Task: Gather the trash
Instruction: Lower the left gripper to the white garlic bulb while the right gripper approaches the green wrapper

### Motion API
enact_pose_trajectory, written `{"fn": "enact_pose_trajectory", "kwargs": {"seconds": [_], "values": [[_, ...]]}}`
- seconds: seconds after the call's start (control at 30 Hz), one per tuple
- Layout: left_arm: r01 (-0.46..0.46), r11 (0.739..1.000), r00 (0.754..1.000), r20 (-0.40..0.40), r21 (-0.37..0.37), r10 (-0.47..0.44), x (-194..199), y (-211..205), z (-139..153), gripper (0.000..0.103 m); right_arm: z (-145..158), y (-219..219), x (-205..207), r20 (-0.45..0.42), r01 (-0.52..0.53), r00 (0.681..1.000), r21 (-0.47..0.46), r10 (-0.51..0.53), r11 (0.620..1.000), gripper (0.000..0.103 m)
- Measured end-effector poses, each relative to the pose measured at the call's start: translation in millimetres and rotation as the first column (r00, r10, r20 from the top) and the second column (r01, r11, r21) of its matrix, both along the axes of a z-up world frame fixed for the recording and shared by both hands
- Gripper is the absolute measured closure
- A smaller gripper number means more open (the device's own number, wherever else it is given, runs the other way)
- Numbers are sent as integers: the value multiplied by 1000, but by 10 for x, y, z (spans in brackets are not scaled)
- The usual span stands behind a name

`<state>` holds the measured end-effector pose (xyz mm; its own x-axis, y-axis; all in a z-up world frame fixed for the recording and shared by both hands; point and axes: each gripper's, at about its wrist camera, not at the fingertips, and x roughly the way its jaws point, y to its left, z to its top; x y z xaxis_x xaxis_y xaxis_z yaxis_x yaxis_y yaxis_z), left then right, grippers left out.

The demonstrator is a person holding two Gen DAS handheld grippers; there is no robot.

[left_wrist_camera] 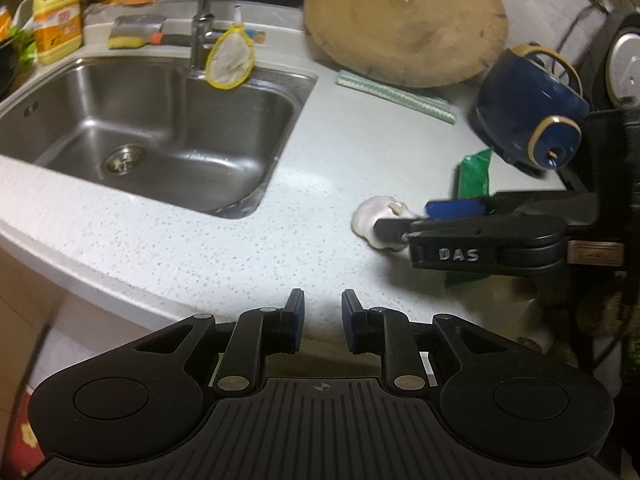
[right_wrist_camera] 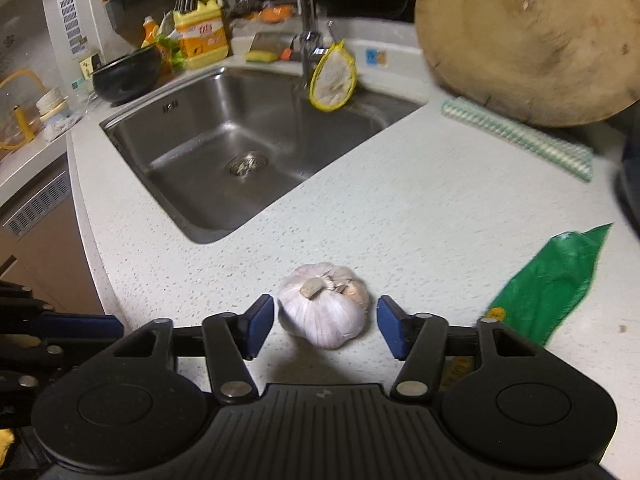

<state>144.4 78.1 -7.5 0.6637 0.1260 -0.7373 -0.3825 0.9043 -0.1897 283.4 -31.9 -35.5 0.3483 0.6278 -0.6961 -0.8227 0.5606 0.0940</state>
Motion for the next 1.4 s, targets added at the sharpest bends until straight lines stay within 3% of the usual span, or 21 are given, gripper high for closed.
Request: {"fn": "enact_pose_trajectory", "kwargs": {"seconds": [0.13, 0.33, 0.63, 0.87, 0.97, 1.27, 1.4], "values": [[49, 999, 999, 9, 10, -49, 115, -82, 9, 80, 91, -239, -62, 100, 75, 992, 12, -76, 997, 37], [159, 986, 987, 10, 59, -159, 387, -313, 37, 80, 56, -657, -99, 213, 235, 950, -7, -228, 972, 34], [274, 958, 962, -30, 82, -272, 756, -596, -45, 80, -109, -1293, 19, 134, 429, 894, 18, -427, 903, 34], [273, 956, 962, -41, 106, -270, 822, -631, -63, 80, -307, -1490, 98, 64, 497, 865, 19, -497, 867, 34], [259, 959, 966, -44, 116, -256, 847, -610, -63, 80, -407, -1468, 117, 34, 497, 867, 3, -497, 868, 33], [262, 957, 965, -51, 127, -258, 958, -612, -106, 80, -462, -1398, 48, 77, 487, 870, 19, -487, 873, 22], [254, 953, 963, 45, 165, -265, 856, -589, -63, 79, -470, -1419, 37, 82, 483, 871, 30, -484, 875, 21]]}}
